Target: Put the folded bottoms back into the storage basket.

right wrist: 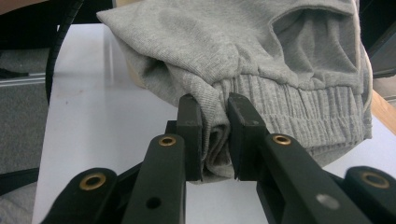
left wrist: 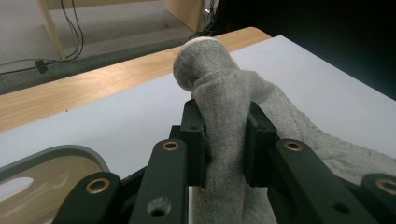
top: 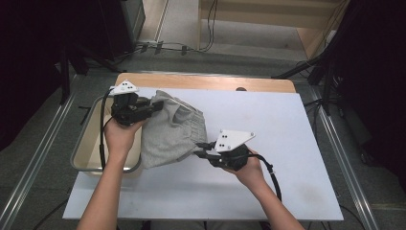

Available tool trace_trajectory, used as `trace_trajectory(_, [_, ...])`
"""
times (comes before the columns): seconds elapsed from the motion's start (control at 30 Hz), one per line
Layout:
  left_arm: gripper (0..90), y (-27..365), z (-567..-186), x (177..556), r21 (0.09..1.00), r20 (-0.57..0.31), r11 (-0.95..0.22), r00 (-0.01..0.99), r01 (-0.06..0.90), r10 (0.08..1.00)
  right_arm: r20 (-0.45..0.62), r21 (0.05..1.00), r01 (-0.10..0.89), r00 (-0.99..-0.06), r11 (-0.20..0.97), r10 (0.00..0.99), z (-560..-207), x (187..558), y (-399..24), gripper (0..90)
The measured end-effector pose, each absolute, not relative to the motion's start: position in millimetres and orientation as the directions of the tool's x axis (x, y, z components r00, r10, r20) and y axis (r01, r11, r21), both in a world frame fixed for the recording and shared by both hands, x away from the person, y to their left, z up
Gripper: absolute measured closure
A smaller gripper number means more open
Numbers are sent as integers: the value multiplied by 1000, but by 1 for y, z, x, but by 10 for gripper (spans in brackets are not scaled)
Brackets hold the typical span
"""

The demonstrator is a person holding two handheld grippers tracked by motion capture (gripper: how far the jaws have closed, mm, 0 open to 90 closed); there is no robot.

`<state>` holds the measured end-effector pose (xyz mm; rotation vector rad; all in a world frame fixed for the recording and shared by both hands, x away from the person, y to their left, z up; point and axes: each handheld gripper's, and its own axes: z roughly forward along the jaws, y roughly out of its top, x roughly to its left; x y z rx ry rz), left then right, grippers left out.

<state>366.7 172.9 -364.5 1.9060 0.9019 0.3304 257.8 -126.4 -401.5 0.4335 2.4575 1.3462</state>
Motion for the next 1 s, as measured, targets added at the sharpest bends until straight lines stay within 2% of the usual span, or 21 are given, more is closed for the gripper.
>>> trace_trajectory(1.0, [739, 194, -363, 368, 853, -139, -260, 677, 452, 722, -111, 853, 111, -916, 509, 386, -401, 264, -108, 745])
